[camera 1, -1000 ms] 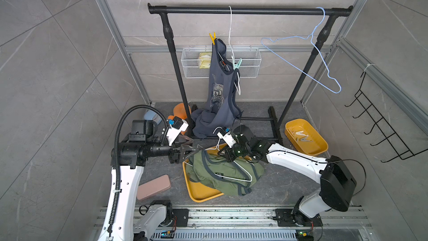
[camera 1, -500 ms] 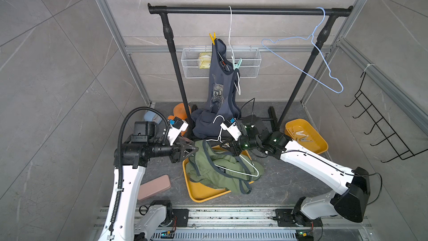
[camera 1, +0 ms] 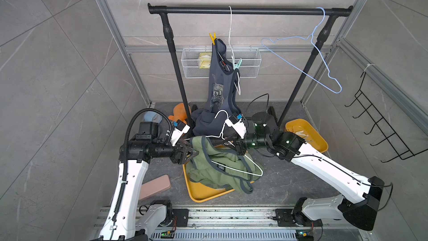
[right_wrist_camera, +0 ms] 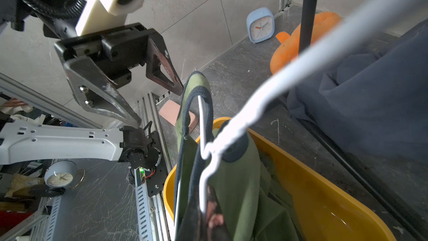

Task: Remove the clothespins securing tank tops to the hanger
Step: Remove the tank top from the hanger.

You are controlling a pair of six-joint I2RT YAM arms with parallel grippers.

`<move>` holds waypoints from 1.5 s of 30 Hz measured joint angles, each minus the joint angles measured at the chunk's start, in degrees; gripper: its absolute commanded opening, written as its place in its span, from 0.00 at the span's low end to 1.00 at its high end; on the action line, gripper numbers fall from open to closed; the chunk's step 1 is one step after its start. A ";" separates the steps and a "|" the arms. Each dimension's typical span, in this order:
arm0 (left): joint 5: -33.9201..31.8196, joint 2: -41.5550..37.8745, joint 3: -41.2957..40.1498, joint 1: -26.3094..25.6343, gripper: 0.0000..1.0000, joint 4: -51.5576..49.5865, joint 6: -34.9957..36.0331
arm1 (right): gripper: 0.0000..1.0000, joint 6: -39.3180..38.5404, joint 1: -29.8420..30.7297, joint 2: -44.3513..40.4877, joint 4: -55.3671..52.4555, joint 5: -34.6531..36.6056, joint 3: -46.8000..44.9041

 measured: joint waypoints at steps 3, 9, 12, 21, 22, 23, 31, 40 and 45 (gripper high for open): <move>-2.01 -0.04 -0.26 0.00 0.78 0.07 0.02 | 0.00 0.22 0.22 -0.07 0.79 -0.22 0.00; -4.72 -1.31 -1.29 0.00 0.81 1.51 -0.07 | 0.00 0.24 0.72 -0.50 1.77 -0.61 0.00; -5.88 -1.31 -1.38 -0.02 0.81 2.78 -0.13 | 0.00 0.24 0.98 -0.94 2.25 -0.81 -0.13; -1.44 -1.25 -1.49 -0.02 0.60 3.82 -0.81 | 0.00 0.66 1.57 -1.14 3.89 -1.25 -0.50; -0.57 -1.18 -1.49 -0.04 0.55 3.85 -0.79 | 0.00 0.68 1.62 -1.14 4.15 -1.33 -0.59; 0.07 -1.07 -1.49 -0.04 0.49 3.87 -0.83 | 0.00 0.68 1.62 -1.09 4.28 -1.40 -0.66; 0.85 0.02 -1.46 -0.04 0.00 3.91 -1.51 | 0.00 0.66 1.62 0.92 5.11 -1.29 -0.68; -1.38 -0.09 -0.07 -0.04 0.00 4.44 -2.75 | 0.00 -0.22 1.62 1.66 3.52 0.59 -1.16; -2.60 -0.85 0.59 -0.04 0.00 4.66 -3.32 | 0.00 -0.87 1.62 1.22 1.99 1.70 -3.08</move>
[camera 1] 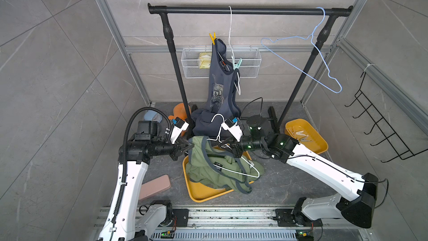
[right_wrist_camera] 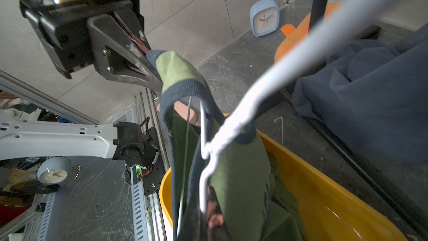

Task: Remove the clothespins securing tank tops to the hanger
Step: Remove the tank top from the hanger.

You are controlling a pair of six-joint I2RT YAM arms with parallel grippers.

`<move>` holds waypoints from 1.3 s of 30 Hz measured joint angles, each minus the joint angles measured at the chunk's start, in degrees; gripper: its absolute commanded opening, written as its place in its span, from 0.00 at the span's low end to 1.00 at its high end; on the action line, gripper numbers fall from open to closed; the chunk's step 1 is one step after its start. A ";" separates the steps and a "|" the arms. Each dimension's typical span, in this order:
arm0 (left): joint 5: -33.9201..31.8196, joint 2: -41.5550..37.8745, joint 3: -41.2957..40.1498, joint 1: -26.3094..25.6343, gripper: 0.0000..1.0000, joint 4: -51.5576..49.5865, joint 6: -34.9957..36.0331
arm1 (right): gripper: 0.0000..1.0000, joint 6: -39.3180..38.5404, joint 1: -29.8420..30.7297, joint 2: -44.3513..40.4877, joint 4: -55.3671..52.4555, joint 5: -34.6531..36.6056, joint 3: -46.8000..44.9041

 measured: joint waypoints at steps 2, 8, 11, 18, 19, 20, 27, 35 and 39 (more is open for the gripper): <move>-0.26 -0.22 0.22 0.00 0.00 -0.02 -0.20 | 0.00 -0.24 0.00 -0.44 -0.61 0.57 -0.83; -1.36 -0.72 1.55 0.00 0.00 0.13 -1.11 | 0.00 -0.66 0.00 -1.77 -1.27 2.89 -2.54; -1.66 -0.79 1.79 0.00 0.00 0.26 -1.40 | 0.00 -0.66 0.00 -2.47 -1.29 4.85 -3.93; -3.26 -1.16 1.79 0.00 0.00 -0.04 -1.25 | 0.00 -0.52 0.00 -5.51 -1.09 10.36 -8.44; -3.37 -1.27 1.79 -0.02 0.00 -0.11 -1.20 | 0.00 -0.42 0.00 -6.03 -0.81 10.80 -9.14; -3.50 -1.42 1.79 -0.02 0.00 -0.24 -1.05 | 0.00 -0.33 0.00 -6.71 -0.52 11.26 -9.97; -4.57 -2.14 1.60 -0.26 0.00 -0.26 -0.44 | 0.00 0.70 -0.98 -9.99 1.29 10.38 -13.33; -4.74 2.08 0.07 -0.26 0.00 1.86 -0.50 | 0.00 0.90 -1.64 -7.69 0.07 3.45 -10.29; -5.07 5.70 -0.70 -0.24 0.00 2.36 1.14 | 0.00 0.90 -1.75 -4.13 0.31 0.02 -6.51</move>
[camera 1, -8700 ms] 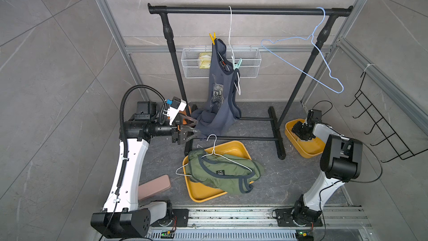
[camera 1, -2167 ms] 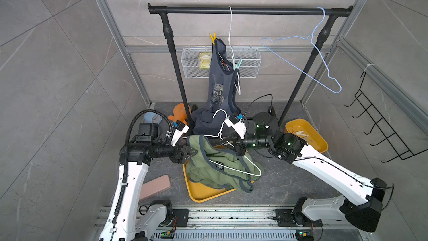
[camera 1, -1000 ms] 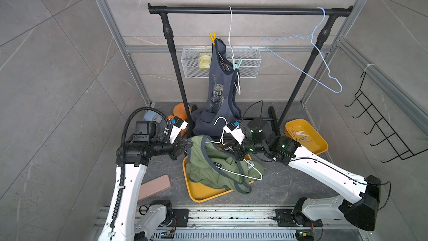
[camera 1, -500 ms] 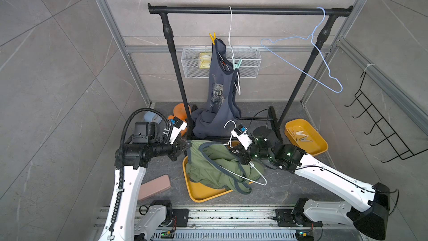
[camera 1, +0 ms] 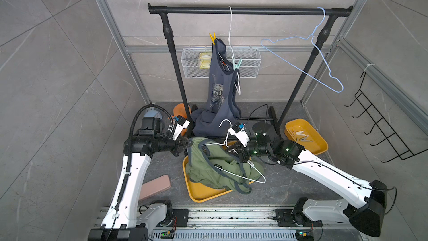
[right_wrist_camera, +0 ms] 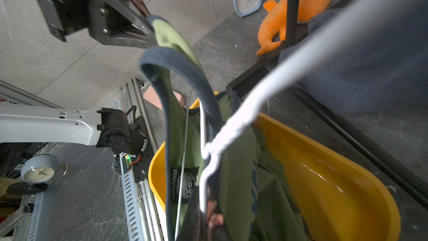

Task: Remove the clothespins securing tank tops to the hanger
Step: Remove the tank top from the hanger.

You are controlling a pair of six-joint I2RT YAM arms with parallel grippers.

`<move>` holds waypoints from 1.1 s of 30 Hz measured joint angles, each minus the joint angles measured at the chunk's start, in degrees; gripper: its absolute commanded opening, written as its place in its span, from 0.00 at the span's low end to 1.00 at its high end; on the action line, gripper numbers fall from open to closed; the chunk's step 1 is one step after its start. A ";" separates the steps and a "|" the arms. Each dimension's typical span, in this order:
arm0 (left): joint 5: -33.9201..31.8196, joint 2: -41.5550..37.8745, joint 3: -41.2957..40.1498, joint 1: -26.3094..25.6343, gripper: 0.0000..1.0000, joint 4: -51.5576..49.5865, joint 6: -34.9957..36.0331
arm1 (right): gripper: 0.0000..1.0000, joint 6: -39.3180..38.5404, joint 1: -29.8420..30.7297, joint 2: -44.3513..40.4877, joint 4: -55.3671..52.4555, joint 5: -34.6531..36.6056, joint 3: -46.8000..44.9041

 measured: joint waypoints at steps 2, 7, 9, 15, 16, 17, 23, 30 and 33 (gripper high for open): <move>0.09 0.74 -0.48 0.00 0.00 0.09 1.22 | 0.00 0.00 0.00 1.38 0.24 -1.73 1.25; 1.11 -0.20 -0.85 0.00 0.18 0.20 4.63 | 0.00 -0.02 0.00 4.42 0.52 -5.31 4.24; 1.38 -1.27 -0.85 0.00 0.26 0.24 5.70 | 0.00 -0.04 0.00 4.83 0.59 -6.21 4.68; 3.78 -3.26 -0.83 0.00 0.54 -0.68 10.36 | 0.00 -1.33 0.00 5.88 -0.98 -9.14 8.17; 4.24 -3.06 -0.72 0.00 0.59 -1.44 11.58 | 0.00 -1.62 0.00 6.14 -1.38 -9.77 9.14; 4.72 -2.86 -0.66 0.00 0.64 -1.99 12.37 | 0.00 -1.99 0.00 6.45 -1.79 -10.34 10.12; 5.75 -1.09 0.94 0.00 0.68 -5.33 17.51 | 0.00 -4.20 0.00 7.15 -3.96 -13.18 12.98; 8.22 -0.48 3.04 0.00 0.04 -10.73 23.41 | 0.00 -5.27 0.00 7.21 -4.96 -13.99 13.05; 9.97 -0.59 3.26 -0.44 0.00 -14.32 27.21 | 0.00 -5.62 -0.98 8.22 -5.07 -12.83 13.94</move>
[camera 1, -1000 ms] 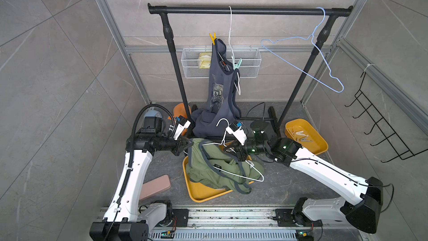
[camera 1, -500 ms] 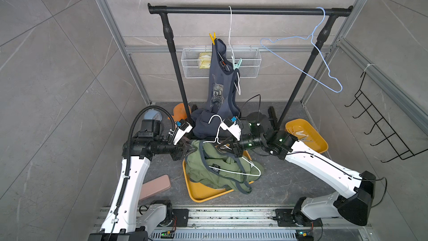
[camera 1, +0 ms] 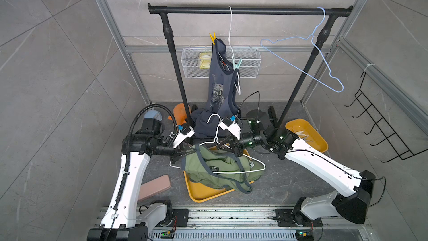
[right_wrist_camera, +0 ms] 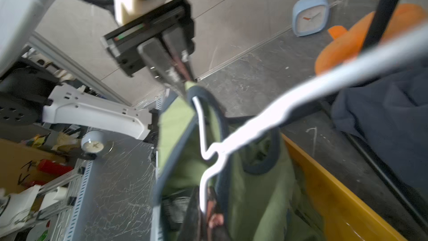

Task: Remove the clothespins securing tank tops to the hanger
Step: Remove the tank top from the hanger.

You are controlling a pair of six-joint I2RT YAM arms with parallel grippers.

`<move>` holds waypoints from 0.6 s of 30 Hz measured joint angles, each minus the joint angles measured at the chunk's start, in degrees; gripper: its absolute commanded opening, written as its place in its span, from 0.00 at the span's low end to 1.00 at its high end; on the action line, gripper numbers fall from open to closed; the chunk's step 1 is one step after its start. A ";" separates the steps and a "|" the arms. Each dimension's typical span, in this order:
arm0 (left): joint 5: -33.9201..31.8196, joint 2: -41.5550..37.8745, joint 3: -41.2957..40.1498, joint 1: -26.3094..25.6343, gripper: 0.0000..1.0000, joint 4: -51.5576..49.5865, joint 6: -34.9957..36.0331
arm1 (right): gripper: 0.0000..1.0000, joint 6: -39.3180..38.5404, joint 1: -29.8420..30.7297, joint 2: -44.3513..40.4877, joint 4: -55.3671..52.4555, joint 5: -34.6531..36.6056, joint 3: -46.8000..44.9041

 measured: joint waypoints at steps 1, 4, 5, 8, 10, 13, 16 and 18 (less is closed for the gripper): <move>0.07 0.00 0.07 0.00 0.00 -0.24 0.31 | 0.00 -0.20 -0.17 0.50 -0.28 -0.26 0.59; 0.17 0.17 0.13 0.50 0.00 -1.07 1.16 | 0.08 -0.74 0.11 2.08 -1.86 -0.52 3.10; 0.15 0.15 0.20 0.55 0.00 -1.27 1.25 | 0.12 -0.90 0.09 2.49 -2.47 -0.57 3.67; 0.13 0.11 0.42 0.57 0.00 -1.79 1.22 | 0.16 -1.53 0.13 3.89 -2.95 -0.50 5.25; 0.11 -0.07 0.44 0.52 0.00 -1.64 1.14 | 0.06 -2.08 0.20 4.79 -2.97 -0.50 6.43; -0.66 -0.63 0.44 0.52 0.00 -0.11 0.15 | 0.00 -2.62 0.28 5.49 -4.35 -0.74 7.93; -1.66 -1.03 0.37 0.39 0.00 3.48 -2.67 | 0.00 -3.23 0.24 5.73 -5.49 0.92 9.25; -1.92 -0.98 0.11 0.11 0.00 6.23 -5.01 | 0.00 -3.50 0.13 5.73 -5.86 2.47 9.64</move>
